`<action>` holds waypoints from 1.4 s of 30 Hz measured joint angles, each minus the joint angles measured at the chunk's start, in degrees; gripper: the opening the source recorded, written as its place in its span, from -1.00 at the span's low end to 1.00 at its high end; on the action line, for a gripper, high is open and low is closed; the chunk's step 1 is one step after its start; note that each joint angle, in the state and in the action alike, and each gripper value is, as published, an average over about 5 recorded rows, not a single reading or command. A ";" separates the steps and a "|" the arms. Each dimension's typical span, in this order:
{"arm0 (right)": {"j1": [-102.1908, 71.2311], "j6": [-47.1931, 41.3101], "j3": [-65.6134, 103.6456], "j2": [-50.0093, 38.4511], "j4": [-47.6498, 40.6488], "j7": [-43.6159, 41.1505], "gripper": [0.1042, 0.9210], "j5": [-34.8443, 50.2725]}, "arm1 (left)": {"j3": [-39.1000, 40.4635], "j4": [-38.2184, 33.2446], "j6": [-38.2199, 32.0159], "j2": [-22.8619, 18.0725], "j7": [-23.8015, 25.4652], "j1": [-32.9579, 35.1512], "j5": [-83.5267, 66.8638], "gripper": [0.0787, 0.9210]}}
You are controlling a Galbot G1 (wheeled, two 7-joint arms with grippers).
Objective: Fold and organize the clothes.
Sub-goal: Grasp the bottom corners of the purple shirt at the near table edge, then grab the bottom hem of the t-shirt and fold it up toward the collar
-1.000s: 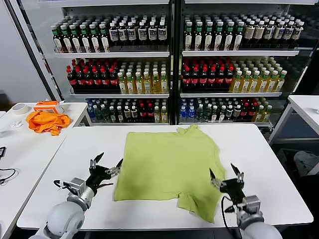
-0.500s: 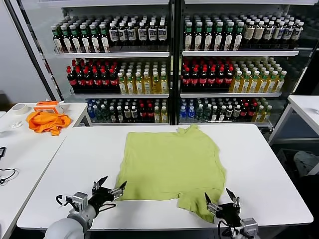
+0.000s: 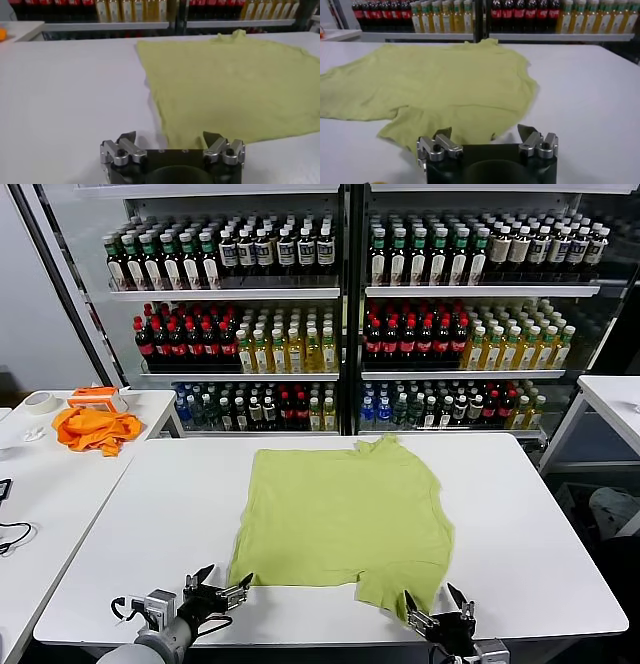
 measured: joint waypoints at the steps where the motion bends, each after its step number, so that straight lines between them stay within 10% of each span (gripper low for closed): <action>1: 0.01 -0.02 -0.08 0.01 0.00 0.21 0.76 0.09 | 0.00 0.05 -0.04 -0.15 -0.15 0.06 -0.03 0.77; 14: 1.05 0.08 -1.27 0.47 -1.05 2.52 0.41 2.49 | 1.37 0.61 -0.57 -1.70 -1.37 -0.41 -0.29 0.71; 32: 2.38 -0.20 -2.90 1.57 -2.02 2.92 -0.86 6.34 | 3.02 0.63 -0.44 -1.04 -0.88 -0.26 0.13 -0.49; 42: 0.68 0.08 -0.22 -0.12 0.66 1.36 -1.00 8.65 | 2.85 1.42 -1.36 1.05 1.46 -1.71 -1.96 -0.98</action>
